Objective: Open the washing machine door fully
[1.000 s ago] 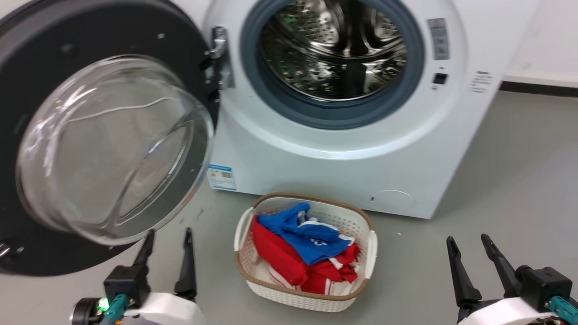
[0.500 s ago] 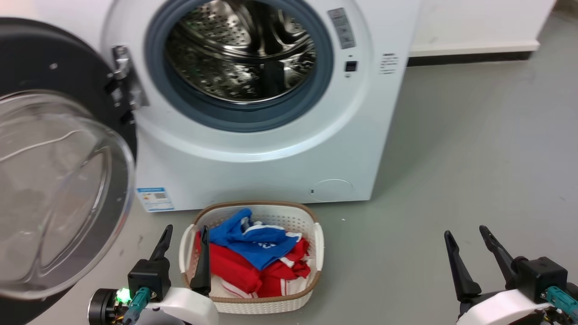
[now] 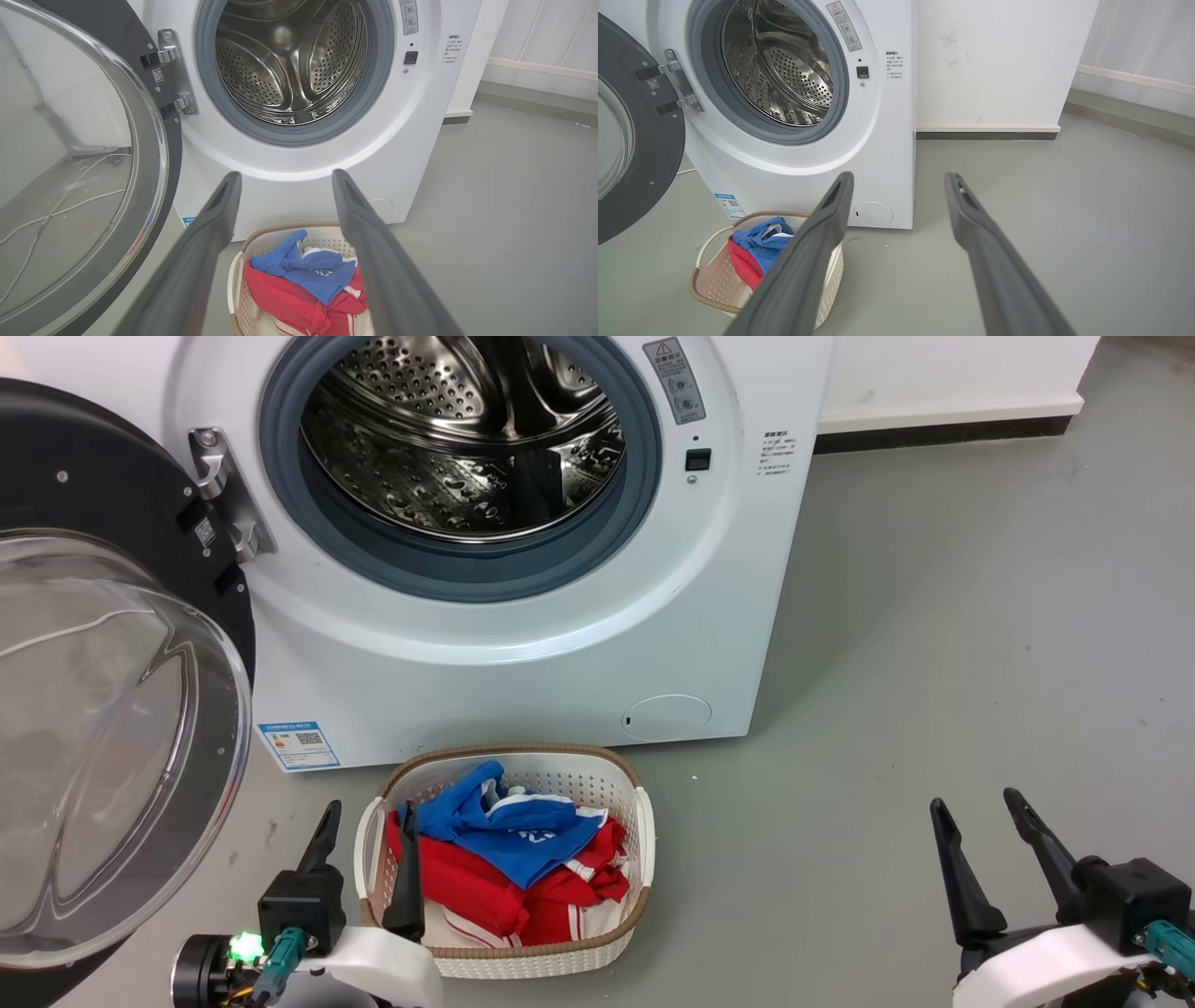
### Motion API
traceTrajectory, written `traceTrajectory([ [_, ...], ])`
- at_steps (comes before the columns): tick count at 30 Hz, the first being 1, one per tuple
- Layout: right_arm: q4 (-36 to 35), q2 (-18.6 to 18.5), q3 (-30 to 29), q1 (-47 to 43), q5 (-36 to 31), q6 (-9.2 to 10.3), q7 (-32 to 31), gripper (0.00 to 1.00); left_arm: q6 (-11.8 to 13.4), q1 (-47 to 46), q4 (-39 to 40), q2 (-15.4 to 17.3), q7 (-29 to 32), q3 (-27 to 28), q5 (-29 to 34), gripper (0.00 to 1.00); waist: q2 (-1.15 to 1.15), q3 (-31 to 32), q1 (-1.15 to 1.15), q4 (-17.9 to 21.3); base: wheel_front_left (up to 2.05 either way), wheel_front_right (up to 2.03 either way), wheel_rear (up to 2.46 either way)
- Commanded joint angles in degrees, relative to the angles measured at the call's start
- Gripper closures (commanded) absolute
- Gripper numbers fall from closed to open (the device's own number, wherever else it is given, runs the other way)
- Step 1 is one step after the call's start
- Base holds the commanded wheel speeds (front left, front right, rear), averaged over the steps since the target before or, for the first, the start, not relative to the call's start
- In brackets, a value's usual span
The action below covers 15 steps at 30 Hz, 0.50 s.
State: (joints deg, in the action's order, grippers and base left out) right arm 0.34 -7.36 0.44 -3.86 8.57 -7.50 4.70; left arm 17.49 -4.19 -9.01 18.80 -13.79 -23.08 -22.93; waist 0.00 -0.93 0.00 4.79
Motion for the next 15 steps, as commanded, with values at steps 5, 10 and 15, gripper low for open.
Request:
traceTrajectory([
  [5,-0.13,0.39,-0.54,0.92,-0.25,0.01,0.39,0.00,0.43,-0.33,0.03,-0.24,-0.38,0.05,-0.09,0.00,0.00,-0.28,0.00,-0.44,0.00,0.00,0.00],
  [10,0.00,0.58,-0.68,0.93,-0.42,0.01,0.48,0.00,0.55,-0.12,-0.20,-0.36,-0.44,0.23,-0.40,0.00,0.00,-0.10,0.00,-0.52,0.00,0.00,0.00],
  [15,0.03,0.81,-0.63,0.41,-0.57,0.01,0.34,0.00,0.63,0.65,-0.34,-0.59,-0.69,0.48,-0.94,0.00,0.00,0.44,0.00,-0.50,0.00,0.00,0.00],
])
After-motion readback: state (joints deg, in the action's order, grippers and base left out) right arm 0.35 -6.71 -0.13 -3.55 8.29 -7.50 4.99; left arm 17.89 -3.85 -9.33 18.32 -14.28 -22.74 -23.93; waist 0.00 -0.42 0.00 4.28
